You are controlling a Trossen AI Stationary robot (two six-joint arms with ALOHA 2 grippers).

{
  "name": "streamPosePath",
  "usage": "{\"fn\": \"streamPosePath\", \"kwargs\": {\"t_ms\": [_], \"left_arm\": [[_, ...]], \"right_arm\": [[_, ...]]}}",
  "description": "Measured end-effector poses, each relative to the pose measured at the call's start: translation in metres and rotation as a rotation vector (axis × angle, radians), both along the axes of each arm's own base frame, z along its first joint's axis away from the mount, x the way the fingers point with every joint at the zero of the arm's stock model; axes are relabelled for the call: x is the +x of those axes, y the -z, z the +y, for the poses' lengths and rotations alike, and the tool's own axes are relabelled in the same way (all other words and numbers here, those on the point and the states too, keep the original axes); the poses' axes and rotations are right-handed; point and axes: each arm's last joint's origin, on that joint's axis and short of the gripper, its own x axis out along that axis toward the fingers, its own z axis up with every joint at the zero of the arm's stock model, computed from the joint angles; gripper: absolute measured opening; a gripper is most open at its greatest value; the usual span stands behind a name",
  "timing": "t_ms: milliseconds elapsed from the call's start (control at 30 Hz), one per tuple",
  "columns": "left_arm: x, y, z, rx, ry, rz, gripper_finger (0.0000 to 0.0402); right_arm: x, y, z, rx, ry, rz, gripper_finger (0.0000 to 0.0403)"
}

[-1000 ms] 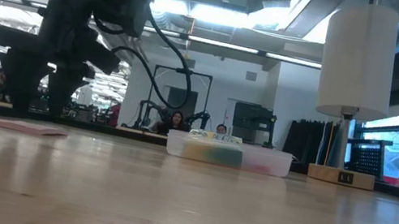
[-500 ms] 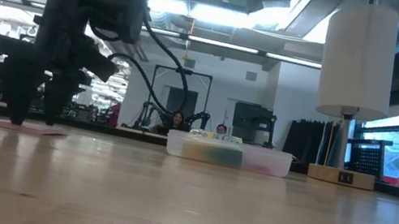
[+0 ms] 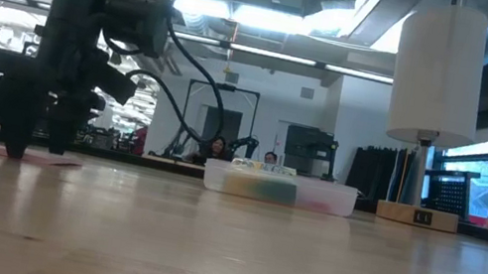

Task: Pack school essentials
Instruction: Put the pink sticky notes into the orange supply box

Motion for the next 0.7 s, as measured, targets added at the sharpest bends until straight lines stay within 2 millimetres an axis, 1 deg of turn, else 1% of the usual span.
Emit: {"fn": "streamPosePath", "kwargs": {"t_ms": [400,567,700], "left_arm": [[-0.0002,0.0013,-0.0012,0.016,0.014,-0.001,0.0399],[-0.0012,0.0015,-0.0022,0.015,-0.044,0.009,0.0398],[0.0003,0.0016,-0.0027,0.026,-0.003,-0.005,0.0398]], "right_arm": [[0.0,0.0,0.0,0.0,0.0,0.0,0.0385],[0.0,0.0,0.0,0.0,0.0,0.0,0.0385],[0.0001,0.0,0.0,0.0,0.0,0.0,0.0385]]}}
